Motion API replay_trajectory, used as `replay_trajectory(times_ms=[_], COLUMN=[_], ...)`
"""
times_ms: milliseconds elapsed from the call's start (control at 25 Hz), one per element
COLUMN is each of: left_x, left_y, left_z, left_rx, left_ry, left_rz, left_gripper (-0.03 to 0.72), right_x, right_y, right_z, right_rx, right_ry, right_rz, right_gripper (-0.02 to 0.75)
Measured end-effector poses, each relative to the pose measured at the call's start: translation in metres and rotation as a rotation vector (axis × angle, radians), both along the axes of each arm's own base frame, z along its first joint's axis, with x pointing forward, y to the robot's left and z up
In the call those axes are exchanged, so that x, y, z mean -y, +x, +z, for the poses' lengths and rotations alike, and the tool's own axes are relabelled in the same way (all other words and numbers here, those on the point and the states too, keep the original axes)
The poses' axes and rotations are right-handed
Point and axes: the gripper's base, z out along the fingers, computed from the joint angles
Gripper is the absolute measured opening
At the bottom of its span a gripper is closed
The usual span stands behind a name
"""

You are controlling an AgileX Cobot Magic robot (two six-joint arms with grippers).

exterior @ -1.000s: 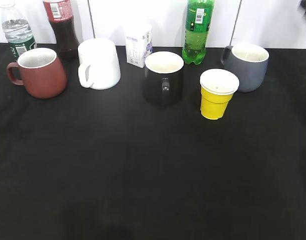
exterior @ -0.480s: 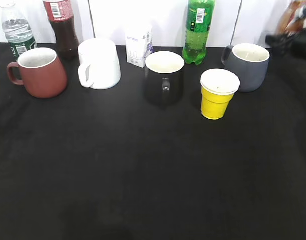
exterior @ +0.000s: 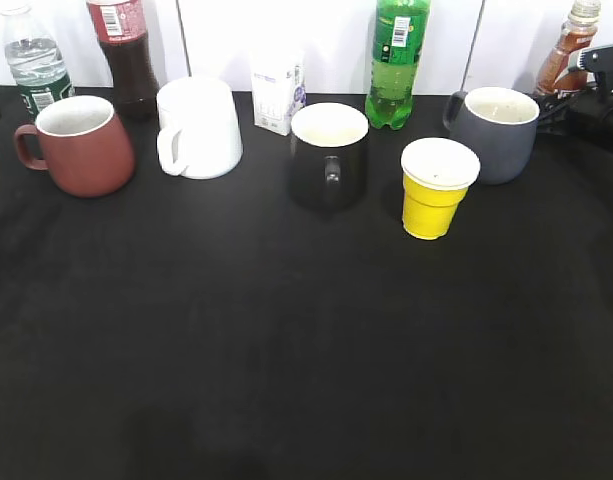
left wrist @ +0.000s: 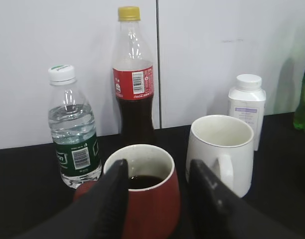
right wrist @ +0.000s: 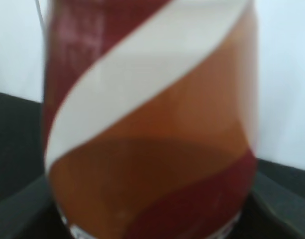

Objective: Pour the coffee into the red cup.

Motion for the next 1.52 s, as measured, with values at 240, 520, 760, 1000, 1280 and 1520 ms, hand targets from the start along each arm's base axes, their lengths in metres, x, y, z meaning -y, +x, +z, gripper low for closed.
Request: replay_trajectory(times_ms=[240, 520, 760, 1000, 1280, 1520], left_x=[0.0, 0.0, 0.0, 0.0, -0.001, 0.015], left_y=[0.0, 0.0, 0.0, 0.0, 0.001, -0.002], left_z=[0.0, 0.0, 0.0, 0.0, -0.004, 0.015], left_rx=[0.0, 0.0, 0.0, 0.001, -0.12, -0.273], left_ry=[0.0, 0.001, 0.002, 0.004, 0.047, 0.118], left_rz=[0.0, -0.001, -0.002, -0.004, 0.013, -0.026], left_gripper=[0.311, 0.311, 0.311, 0.311, 0.311, 0.311], right_x=[0.0, -0.003, -0.002, -0.002, -0.002, -0.056], right_y=[0.0, -0.013, -0.018, -0.041, -0.08, -0.122], right_z=[0.002, -0.007, -0.003, 0.012, 0.072, 0.143], right_rx=[0.014, -0.039, -0.068, -0.134, -0.161, -0.408], right_ry=[0.011, 0.022, 0.013, -0.008, -0.08, -0.267], right_rz=[0.002, 0.009, -0.013, -0.043, -0.104, -0.251], right_gripper=[0.589, 0.589, 0.59, 0.589, 0.589, 0.589])
